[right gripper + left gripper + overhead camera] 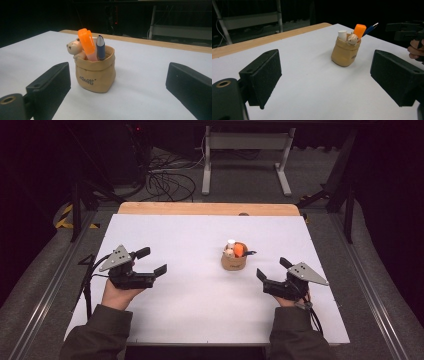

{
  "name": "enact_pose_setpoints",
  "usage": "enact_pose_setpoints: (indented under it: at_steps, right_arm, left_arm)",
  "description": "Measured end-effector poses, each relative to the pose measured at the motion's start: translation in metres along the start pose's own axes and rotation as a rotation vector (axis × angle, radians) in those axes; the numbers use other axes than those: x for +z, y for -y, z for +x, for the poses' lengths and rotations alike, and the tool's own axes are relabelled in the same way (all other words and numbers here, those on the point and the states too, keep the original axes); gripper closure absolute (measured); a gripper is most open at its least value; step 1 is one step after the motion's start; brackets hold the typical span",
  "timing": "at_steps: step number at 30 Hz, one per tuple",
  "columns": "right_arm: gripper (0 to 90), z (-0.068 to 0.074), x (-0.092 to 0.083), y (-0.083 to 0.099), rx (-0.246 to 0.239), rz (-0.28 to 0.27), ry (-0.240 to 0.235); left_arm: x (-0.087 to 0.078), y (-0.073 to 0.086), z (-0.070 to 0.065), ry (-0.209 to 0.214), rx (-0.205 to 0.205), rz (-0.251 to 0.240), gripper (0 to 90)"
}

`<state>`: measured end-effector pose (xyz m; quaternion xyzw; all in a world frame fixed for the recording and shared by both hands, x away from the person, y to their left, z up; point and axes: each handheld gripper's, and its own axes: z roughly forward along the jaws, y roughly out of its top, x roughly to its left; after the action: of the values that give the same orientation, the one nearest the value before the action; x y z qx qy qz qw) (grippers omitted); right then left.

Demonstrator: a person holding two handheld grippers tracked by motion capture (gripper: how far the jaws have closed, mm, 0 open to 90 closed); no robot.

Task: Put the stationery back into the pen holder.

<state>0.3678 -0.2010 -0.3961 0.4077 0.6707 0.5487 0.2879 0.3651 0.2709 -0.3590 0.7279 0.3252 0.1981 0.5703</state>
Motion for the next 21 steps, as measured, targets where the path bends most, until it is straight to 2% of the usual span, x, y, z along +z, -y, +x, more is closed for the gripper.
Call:
enact_pose_setpoints:
  at_steps: [6,17,21]
  right_arm:
    - [6.7,0.0,-0.002,-0.001,-0.004,-0.02,0.01]
    - [6.7,0.0,-0.005,-0.001,-0.006,-0.043,0.02]
    - [6.7,-0.002,-0.006,-0.002,-0.007,-0.048,0.021]
  left_arm:
    - [-0.008,0.003,0.002,-0.006,-0.009,-0.011,10.8]
    - [-0.017,0.014,0.006,-0.014,-0.019,0.007,10.7]
    - [-0.019,0.017,0.009,-0.022,-0.008,0.017,10.6]
